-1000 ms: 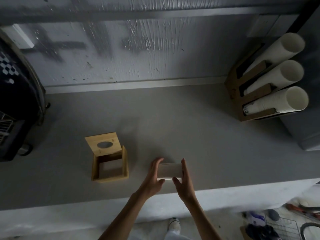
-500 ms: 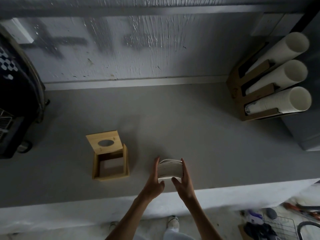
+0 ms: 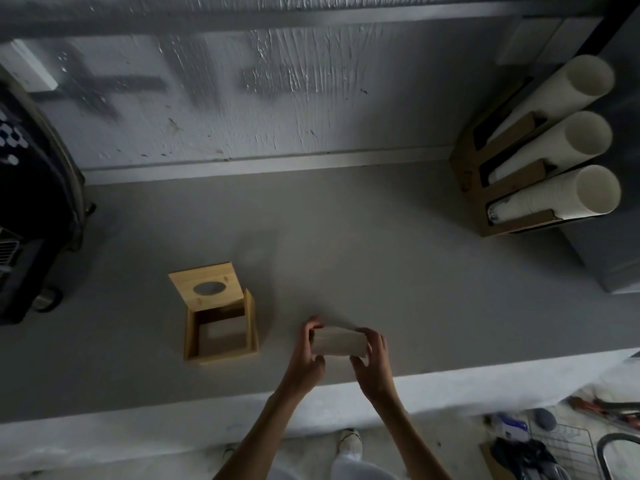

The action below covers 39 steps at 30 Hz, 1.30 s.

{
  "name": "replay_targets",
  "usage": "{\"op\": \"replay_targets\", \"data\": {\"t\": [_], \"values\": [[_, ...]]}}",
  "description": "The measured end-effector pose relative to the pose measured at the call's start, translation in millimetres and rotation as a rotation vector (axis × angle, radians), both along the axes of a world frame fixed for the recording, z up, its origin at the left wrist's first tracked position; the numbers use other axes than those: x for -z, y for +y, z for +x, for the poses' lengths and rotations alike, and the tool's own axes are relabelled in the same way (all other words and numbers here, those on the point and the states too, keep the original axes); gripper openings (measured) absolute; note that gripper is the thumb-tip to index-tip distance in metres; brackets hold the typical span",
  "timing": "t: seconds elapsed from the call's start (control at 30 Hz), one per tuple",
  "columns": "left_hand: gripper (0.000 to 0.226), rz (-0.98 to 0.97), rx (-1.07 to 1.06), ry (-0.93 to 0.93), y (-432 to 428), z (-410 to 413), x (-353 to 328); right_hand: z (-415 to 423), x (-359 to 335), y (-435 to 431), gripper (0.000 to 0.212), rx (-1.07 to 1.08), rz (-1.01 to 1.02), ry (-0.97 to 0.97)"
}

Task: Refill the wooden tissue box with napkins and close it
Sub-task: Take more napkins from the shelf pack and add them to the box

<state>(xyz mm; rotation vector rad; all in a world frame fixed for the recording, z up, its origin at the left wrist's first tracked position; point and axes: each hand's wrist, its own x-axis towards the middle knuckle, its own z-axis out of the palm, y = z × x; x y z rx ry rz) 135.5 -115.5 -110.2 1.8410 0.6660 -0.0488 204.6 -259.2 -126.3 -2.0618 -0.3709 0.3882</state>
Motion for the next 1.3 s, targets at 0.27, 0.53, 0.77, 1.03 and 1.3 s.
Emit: {"op": "replay_targets", "data": {"t": [0.27,0.53,0.77,1.03,1.3], "values": [[0.093,-0.057,0.012,0.024,-3,3,-4,2,-3,8,0.087,-0.092,0.007,0.099],[0.1,-0.108,0.011,0.063,-5,3,-3,2,-2,7,0.087,-0.074,0.001,0.135],[0.097,-0.09,0.068,0.085,-2,6,-2,3,2,7,0.085,-0.064,0.011,0.112],[0.03,0.188,0.182,0.008,24,1,1,16,-11,-11,0.044,-0.126,-0.118,-0.025],[0.04,0.286,0.276,-0.063,34,2,4,32,-20,-19,0.045,-0.28,-0.243,-0.115]]}}
